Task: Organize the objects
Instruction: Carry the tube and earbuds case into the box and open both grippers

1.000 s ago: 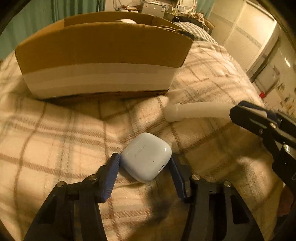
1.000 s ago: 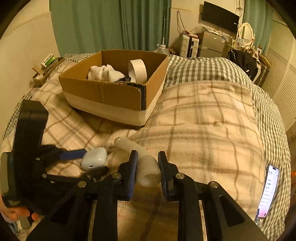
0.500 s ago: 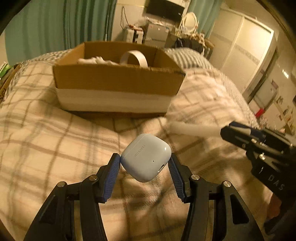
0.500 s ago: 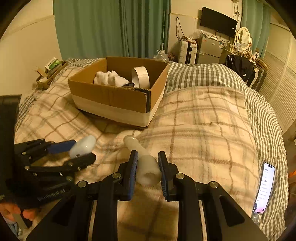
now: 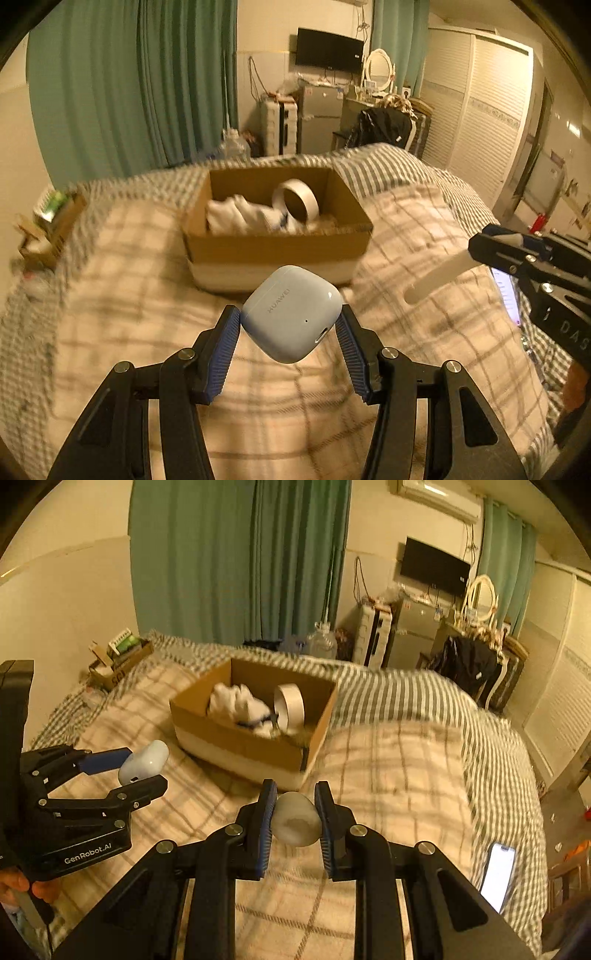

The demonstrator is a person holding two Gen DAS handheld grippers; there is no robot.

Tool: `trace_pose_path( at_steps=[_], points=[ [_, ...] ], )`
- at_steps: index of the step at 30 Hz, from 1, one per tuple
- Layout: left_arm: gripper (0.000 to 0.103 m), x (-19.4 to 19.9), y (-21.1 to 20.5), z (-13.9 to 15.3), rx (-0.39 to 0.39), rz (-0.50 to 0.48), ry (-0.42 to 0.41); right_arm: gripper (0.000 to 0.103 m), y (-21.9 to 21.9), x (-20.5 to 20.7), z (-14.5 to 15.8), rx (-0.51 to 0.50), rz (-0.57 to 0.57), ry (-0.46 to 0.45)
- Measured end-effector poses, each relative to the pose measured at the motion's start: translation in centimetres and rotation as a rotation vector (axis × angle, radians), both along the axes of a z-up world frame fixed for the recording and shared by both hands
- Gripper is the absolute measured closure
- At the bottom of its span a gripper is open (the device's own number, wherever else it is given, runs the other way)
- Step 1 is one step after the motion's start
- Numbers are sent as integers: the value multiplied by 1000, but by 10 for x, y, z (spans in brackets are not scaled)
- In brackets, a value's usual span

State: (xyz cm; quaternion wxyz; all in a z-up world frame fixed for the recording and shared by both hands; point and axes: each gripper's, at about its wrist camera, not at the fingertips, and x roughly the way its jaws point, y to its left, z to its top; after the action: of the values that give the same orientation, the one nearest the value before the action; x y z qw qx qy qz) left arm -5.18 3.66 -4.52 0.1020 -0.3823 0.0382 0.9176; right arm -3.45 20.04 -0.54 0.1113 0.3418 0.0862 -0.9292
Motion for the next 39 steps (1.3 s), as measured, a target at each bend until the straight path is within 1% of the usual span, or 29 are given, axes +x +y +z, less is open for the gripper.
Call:
trace_pose_path(
  at_steps=[3,7,12,16,20,25,29,32,34,39],
  points=[
    [49,-8,-1,16,-37,14,28,82,-7,-6,21,6,13,38],
    [49,-25,-1,33,-68,10,57,82,-15,-25,52,7,11,97],
    [49,-58,-3,49,-74,11,79,82,-29,-53,80,-11,38,134],
    [49,-86,-5,55,-64,21,87,82,-46,-86,91,-10,73,136],
    [49,-114,-9,52,-51,20,72,82,-61,-118,91,1,82,126],
    [49,-149,-14,38,-63,35,64,82,-67,-155,76,-22,87,103],
    [49,-171,-15,17,-73,32,42,82,-73,-181,52,-10,105,74],
    [49,-185,-15,0,-82,39,19,82,-75,-203,27,-22,115,32],
    [49,-195,-14,-10,-85,38,7,82,-74,-218,5,-31,124,-3],
    [49,-212,-7,-33,-96,30,-26,82,-68,-240,-43,-29,120,-83]
  ],
)
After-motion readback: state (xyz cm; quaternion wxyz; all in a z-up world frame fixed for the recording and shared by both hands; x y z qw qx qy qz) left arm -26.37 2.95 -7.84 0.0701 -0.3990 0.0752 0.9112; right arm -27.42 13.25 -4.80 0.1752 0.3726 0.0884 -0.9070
